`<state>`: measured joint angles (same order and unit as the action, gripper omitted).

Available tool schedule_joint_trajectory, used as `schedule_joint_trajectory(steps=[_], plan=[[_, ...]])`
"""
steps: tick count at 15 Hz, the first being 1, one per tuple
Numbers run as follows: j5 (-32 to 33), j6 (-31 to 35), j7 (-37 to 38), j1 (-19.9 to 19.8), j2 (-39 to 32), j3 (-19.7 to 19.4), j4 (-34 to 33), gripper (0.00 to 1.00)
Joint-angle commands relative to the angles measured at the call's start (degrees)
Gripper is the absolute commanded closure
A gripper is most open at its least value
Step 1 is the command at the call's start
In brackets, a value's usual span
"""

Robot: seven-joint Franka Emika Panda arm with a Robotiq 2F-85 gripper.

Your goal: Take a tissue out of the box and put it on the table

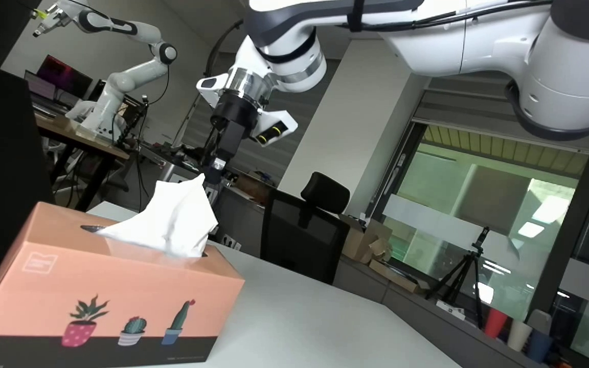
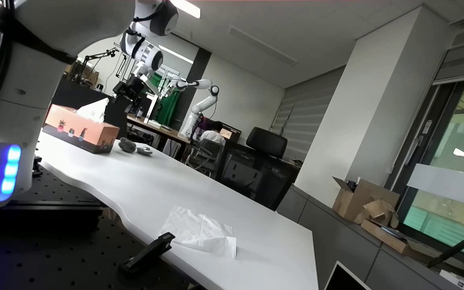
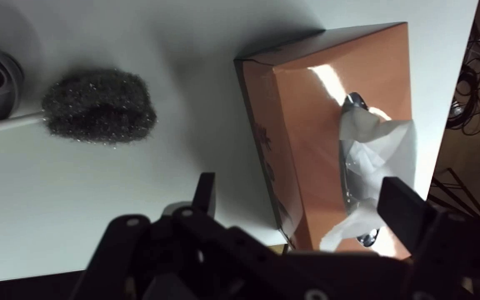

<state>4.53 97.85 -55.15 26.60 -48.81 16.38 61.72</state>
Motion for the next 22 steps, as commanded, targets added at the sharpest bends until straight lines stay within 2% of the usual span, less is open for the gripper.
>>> schedule_joint_trajectory(steps=[1, 6, 9, 13, 15, 16, 17, 18, 20, 22], plan=[[-0.76, -7.73, 1.86, 1.01, -2.94, 0.98, -6.89, 0.0], [-3.21, -16.36, 3.89, 1.85, -5.57, 1.45, -11.84, 0.0], [-4.5, -18.78, 5.8, 2.73, -7.58, 1.46, -14.69, 0.0], [-5.31, -17.11, 12.74, 4.56, -11.08, 0.57, -19.01, 0.0], [-4.89, -13.08, 17.17, 5.59, -11.99, -0.46, -19.74, 0.0], [-4.27, -11.65, 18.52, 6.11, -12.51, -0.86, -20.35, 0.25], [-3.85, -10.9, 19.69, 6.59, -12.95, -1.35, -20.78, 0.26], [-3.57, -10.5, 20.59, 6.96, -13.3, -1.69, -21.13, 0.32], [-3.53, -10.91, 21.12, 7.51, -13.75, -2.23, -21.72, 0.47], [-4.02, -14.66, 17.96, 7.04, -15.19, -0.57, -24.11, 0.62]])
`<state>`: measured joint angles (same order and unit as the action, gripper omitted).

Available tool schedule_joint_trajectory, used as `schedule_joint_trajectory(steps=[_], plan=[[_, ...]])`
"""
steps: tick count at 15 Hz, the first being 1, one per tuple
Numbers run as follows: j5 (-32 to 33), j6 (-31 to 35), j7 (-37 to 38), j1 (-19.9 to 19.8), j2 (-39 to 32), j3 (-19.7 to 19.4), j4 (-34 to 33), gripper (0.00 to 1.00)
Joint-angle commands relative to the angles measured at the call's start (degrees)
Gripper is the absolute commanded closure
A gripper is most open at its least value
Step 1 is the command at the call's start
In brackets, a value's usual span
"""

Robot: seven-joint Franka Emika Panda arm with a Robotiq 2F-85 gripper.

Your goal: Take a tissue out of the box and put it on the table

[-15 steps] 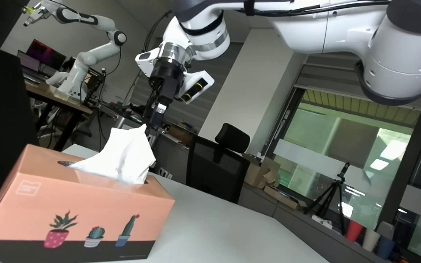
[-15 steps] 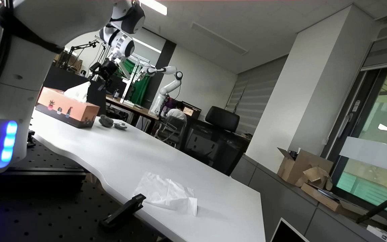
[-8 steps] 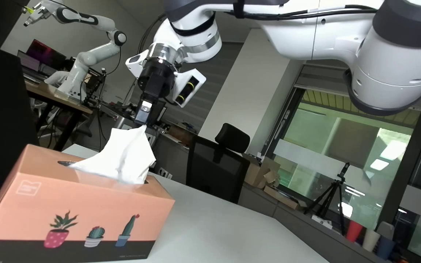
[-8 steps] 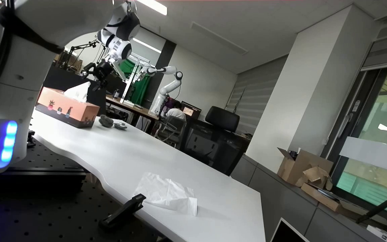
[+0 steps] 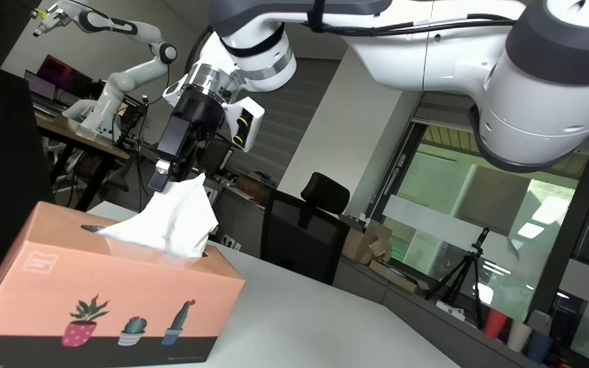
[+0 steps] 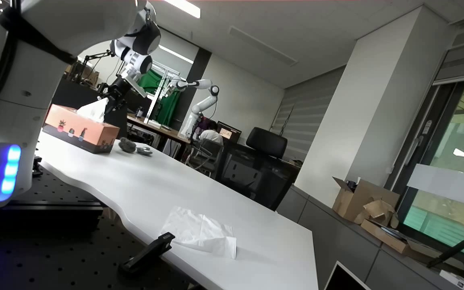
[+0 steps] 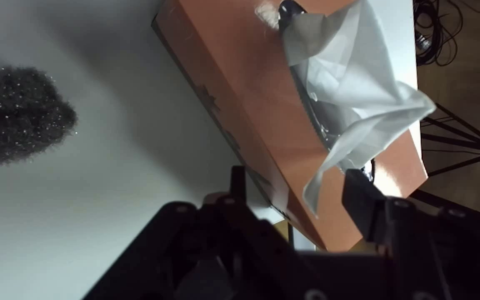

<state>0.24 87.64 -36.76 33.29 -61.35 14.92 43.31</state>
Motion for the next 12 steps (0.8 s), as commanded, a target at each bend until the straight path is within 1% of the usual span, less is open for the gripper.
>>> schedule_joint_trajectory(steps=[1, 5, 7, 8, 12], plan=[[-0.37, -5.89, -1.81, 0.02, -3.04, 1.53, -6.34, 0.68], [-0.91, -10.54, -4.14, 0.02, -4.3, 1.8, -9.35, 0.96], [-1.04, -12.86, -5.17, -0.03, -4.81, 1.62, -10.91, 1.0], [-1.29, -12.67, -5.84, -0.63, -3.54, 1.77, -8.8, 1.0], [-2.11, -15.14, -7.82, -1.21, -3.23, 1.69, -9.45, 1.0]])
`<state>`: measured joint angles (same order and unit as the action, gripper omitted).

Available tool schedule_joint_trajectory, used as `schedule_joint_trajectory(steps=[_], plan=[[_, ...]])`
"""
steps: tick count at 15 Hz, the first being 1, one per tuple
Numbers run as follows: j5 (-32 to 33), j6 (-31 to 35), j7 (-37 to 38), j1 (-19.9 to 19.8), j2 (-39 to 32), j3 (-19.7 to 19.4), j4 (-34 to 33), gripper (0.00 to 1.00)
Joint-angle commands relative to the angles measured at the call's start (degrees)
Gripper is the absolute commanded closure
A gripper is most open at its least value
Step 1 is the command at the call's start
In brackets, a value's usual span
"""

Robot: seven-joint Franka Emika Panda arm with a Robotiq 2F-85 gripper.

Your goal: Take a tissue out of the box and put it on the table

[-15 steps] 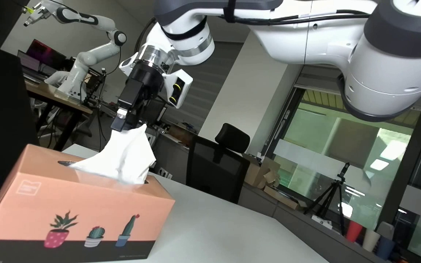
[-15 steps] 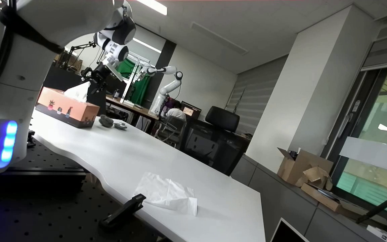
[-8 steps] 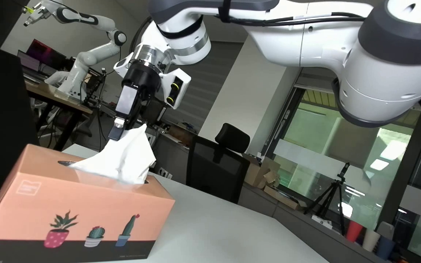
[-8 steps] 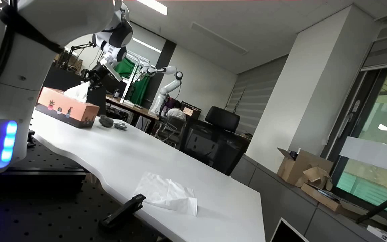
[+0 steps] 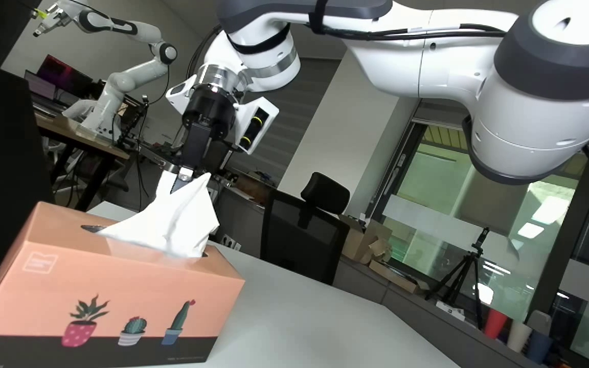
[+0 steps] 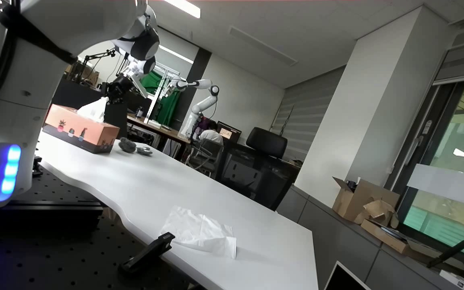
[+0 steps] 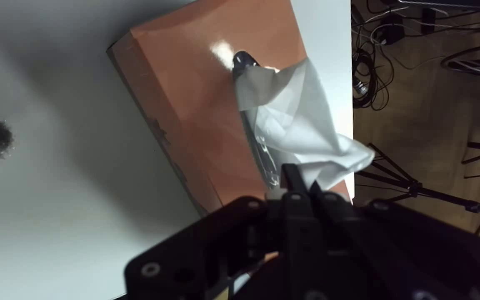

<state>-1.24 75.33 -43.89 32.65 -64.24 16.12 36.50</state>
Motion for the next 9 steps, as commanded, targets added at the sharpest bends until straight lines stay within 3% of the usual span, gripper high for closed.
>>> schedule_joint_trajectory(steps=[1, 7, 9], plan=[[-0.49, -3.18, -0.85, -0.59, -0.12, 0.29, -2.8, 1.0], [2.48, -5.92, -1.57, 0.07, 3.01, -1.26, -4.97, 1.0], [3.15, -9.63, -1.93, 0.93, 1.67, -1.94, -10.74, 1.0]])
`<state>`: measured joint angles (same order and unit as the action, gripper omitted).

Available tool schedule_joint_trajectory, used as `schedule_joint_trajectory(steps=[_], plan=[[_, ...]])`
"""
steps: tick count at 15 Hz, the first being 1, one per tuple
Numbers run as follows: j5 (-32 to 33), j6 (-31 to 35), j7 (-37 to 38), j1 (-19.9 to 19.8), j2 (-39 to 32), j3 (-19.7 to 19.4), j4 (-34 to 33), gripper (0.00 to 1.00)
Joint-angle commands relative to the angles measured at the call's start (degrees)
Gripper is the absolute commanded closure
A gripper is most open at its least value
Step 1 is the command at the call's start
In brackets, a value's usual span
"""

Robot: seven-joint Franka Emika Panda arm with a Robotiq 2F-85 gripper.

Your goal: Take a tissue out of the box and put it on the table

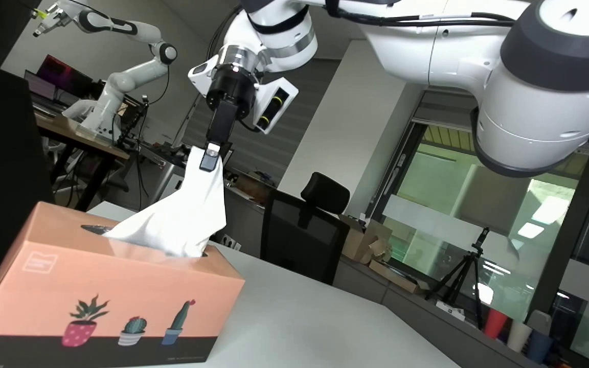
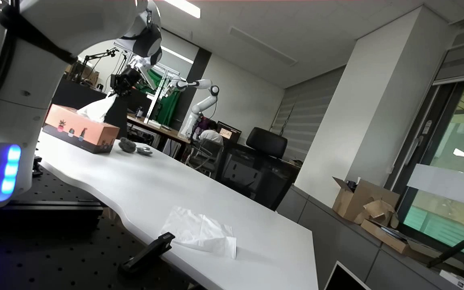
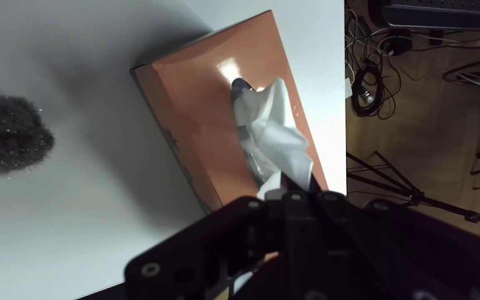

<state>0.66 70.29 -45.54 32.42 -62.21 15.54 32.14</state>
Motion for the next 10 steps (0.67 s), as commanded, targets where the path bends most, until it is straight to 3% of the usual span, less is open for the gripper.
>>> schedule_joint_trajectory(steps=[1, 8, 9, 10], plan=[[2.06, -5.97, -0.39, 1.64, -0.27, -2.15, -7.96, 1.0], [4.96, -11.65, 0.02, 1.72, 0.82, -7.16, -14.03, 1.0], [4.95, -9.95, 0.45, 1.09, 3.63, -7.74, -9.38, 1.0], [5.41, -9.88, 0.37, 1.1, 3.72, -8.51, -9.6, 1.0]])
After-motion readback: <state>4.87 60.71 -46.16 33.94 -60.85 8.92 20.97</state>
